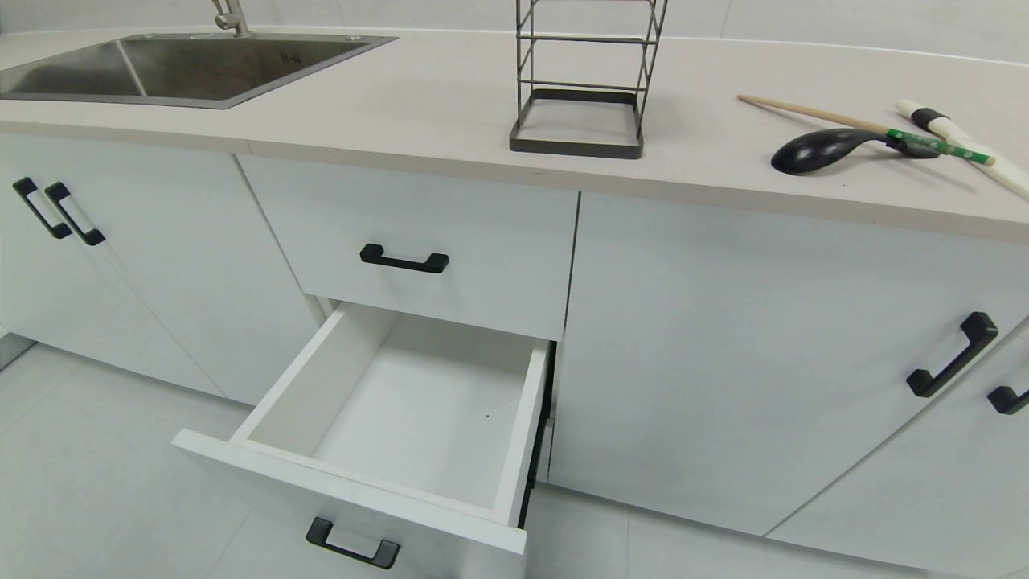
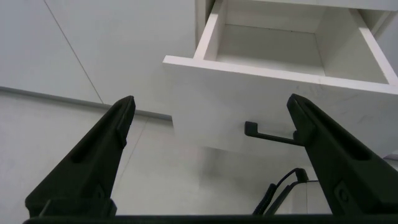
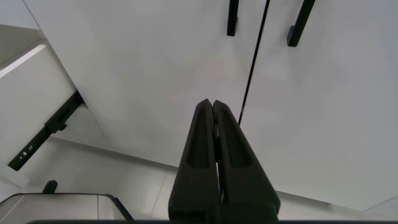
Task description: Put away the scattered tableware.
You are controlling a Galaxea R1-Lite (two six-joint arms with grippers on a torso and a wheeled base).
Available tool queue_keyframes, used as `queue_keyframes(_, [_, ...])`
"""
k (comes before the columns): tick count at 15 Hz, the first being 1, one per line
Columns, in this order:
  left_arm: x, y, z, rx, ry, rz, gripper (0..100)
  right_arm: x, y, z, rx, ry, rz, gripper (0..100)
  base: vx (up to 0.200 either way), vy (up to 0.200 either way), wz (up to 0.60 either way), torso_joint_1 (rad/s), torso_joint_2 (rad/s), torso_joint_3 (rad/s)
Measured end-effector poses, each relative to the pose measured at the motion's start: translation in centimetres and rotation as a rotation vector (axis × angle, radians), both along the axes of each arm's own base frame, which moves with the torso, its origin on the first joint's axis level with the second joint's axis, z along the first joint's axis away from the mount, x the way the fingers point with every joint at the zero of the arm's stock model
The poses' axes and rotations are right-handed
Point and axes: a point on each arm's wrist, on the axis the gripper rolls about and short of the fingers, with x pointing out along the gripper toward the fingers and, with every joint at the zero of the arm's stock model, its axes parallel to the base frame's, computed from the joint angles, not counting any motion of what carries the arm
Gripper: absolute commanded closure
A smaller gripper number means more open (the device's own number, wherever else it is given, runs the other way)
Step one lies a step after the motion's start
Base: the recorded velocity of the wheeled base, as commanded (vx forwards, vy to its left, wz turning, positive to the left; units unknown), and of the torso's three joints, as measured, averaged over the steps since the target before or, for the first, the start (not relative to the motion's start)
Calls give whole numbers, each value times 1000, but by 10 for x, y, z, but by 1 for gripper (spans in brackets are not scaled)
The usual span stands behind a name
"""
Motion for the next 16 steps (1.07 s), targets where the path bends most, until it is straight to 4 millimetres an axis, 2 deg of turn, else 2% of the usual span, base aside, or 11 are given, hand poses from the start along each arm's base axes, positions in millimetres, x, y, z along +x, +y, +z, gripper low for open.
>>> queue_keyframes(3, [0,0,0,0,2,0,0,0,0,0,0,0,0,100,0,0,0,40,-58,-12])
queue_keyframes(8, [0,0,0,0,1,0,0,0,0,0,1,0,0,100,0,0,0,229,-142,-133])
queue_keyframes(14, [0,0,0,0,0,0,0,0,0,0,2,-1,0,100,0,0,0,220,-601,-216])
queue_keyframes(16, [0,0,0,0,0,0,0,0,0,0,2,0,0,100,0,0,600,146,-476,-220])
